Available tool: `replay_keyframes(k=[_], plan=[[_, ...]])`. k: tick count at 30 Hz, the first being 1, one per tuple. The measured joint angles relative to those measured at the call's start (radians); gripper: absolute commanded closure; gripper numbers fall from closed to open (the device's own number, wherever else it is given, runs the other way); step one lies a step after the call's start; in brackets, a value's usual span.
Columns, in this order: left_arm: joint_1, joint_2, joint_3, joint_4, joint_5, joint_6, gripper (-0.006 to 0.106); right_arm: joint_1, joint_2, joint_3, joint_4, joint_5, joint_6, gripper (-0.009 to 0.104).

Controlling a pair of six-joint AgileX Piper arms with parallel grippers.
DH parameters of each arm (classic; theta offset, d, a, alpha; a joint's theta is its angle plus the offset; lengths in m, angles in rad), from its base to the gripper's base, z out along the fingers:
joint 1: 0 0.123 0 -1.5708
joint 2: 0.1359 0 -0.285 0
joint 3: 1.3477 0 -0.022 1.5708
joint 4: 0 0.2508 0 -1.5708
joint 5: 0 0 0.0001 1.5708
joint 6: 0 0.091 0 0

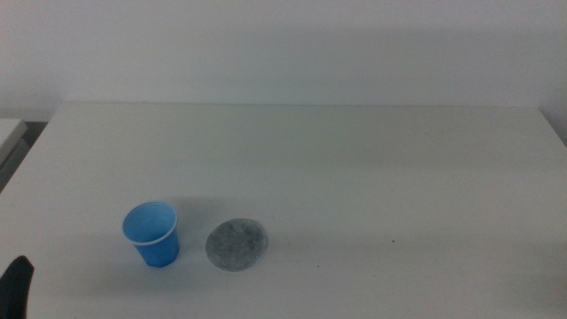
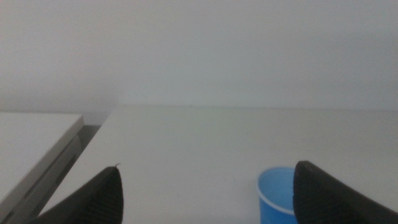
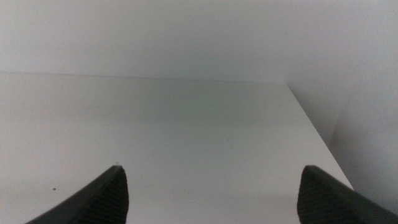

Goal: Place an empty cup on a cup mat.

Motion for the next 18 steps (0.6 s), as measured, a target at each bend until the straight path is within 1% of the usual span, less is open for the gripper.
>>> replay_keyframes(k=[3, 6, 12, 18], plan=[[0.0, 0.07, -0.096, 0.0, 0.095, 0.0, 0.007, 0.0, 0.0, 0.0, 0.0, 0.0, 0.0, 0.002], [0.0, 0.232, -0.269, -0.002, 0.245, 0.0, 0.007, 0.0, 0.0, 0.0, 0.0, 0.0, 0.0, 0.002], [0.0, 0.589, -0.653, -0.118, 0.582, 0.0, 0.007, 0.0, 0.0, 0.0, 0.0, 0.0, 0.0, 0.002], [0.0, 0.919, -0.91, -0.171, 0.811, 0.019, 0.007, 0.0, 0.0, 0.0, 0.0, 0.0, 0.0, 0.002]])
